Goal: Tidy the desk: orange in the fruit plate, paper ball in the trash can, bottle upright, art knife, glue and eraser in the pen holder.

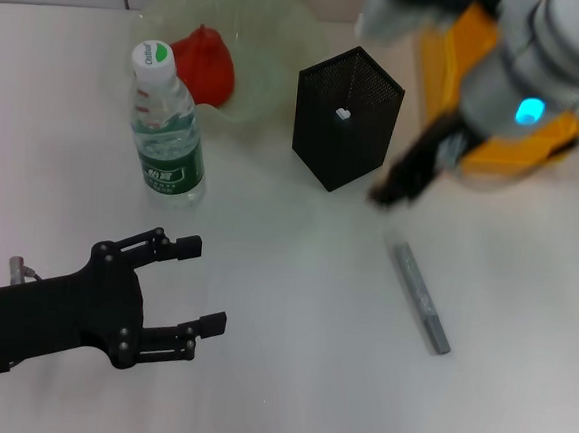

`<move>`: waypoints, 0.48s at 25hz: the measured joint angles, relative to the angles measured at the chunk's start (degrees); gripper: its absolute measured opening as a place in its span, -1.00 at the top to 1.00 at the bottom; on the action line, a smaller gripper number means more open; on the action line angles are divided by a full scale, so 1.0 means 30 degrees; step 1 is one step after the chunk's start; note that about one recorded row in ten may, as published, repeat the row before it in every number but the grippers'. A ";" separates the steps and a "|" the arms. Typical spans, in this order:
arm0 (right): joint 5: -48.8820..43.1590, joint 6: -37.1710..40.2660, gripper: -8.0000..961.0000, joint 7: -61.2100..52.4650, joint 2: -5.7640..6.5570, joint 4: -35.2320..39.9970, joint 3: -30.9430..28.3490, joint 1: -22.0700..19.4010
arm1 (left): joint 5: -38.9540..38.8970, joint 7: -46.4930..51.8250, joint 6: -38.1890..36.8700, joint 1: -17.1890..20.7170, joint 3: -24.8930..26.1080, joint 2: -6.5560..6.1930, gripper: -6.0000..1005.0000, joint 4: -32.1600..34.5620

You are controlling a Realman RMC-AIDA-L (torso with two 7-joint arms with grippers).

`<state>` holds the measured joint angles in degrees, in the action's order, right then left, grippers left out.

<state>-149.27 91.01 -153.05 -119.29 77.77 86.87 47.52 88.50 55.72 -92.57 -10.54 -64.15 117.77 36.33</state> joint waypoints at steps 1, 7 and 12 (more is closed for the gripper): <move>-0.0333 -0.0237 0.17 0.0167 0.0001 0.0547 -0.0673 -0.0023 | 0.0000 0.0001 0.0001 0.0000 0.0001 0.0004 -0.72 -0.0001; -0.0715 -0.4163 0.17 0.1463 0.0009 -0.0233 -0.2789 0.0241 | -0.0001 -0.0027 0.0018 -0.0002 0.0000 0.0015 -0.72 -0.0012; -0.0658 -0.7766 0.13 0.1966 -0.0037 -0.2931 -0.2254 0.0483 | 0.0001 -0.0057 0.0041 -0.0007 0.0001 0.0037 -0.72 -0.0014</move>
<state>-151.24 67.72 -147.15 -119.40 68.97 80.11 48.97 88.50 55.55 -92.45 -10.56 -64.15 117.88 36.29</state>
